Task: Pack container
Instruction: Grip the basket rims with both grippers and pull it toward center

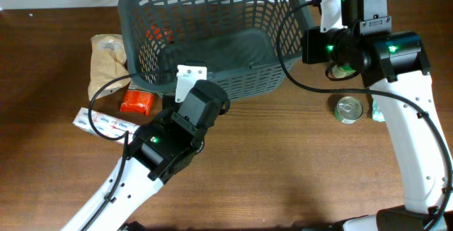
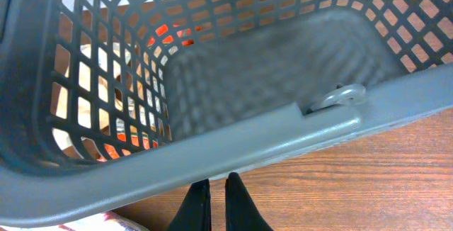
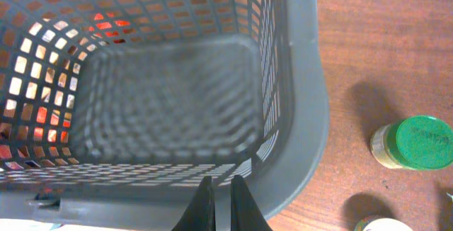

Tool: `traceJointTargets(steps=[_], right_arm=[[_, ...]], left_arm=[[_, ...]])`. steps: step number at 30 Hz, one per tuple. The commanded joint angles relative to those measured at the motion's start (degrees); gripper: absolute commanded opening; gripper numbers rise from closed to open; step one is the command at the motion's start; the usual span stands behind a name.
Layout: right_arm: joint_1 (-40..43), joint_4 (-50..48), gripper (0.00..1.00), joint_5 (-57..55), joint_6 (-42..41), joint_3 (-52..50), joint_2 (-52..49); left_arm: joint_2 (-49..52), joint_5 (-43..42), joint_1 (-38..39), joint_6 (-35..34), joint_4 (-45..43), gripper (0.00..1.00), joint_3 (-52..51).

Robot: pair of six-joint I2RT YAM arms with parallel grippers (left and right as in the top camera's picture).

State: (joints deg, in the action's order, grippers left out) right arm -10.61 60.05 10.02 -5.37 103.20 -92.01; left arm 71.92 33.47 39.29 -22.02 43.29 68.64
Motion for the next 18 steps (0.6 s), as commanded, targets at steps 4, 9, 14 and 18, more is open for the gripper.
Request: traceJointTargets(steps=[4,9,14,18], right_arm=[[-0.24,2.01,0.04,0.28,0.68,1.40,3.17],[-0.26,1.22,0.04,0.33,1.20,1.40,5.07],[-0.26,0.63,0.04,1.27,1.99,1.38,2.45],[-0.26,-0.20,0.04,4.02,1.99,1.38,-1.36]], left_arm=[[-7.06,-2.16,-0.61,1.14,3.37,0.02,4.68],[-12.98,-3.28,-4.55,1.18,5.88,0.02,5.66],[-14.69,-8.26,-6.12,1.03,9.57,0.02,5.66],[-14.69,-8.44,-6.12,-0.63,10.99,0.02,5.66]])
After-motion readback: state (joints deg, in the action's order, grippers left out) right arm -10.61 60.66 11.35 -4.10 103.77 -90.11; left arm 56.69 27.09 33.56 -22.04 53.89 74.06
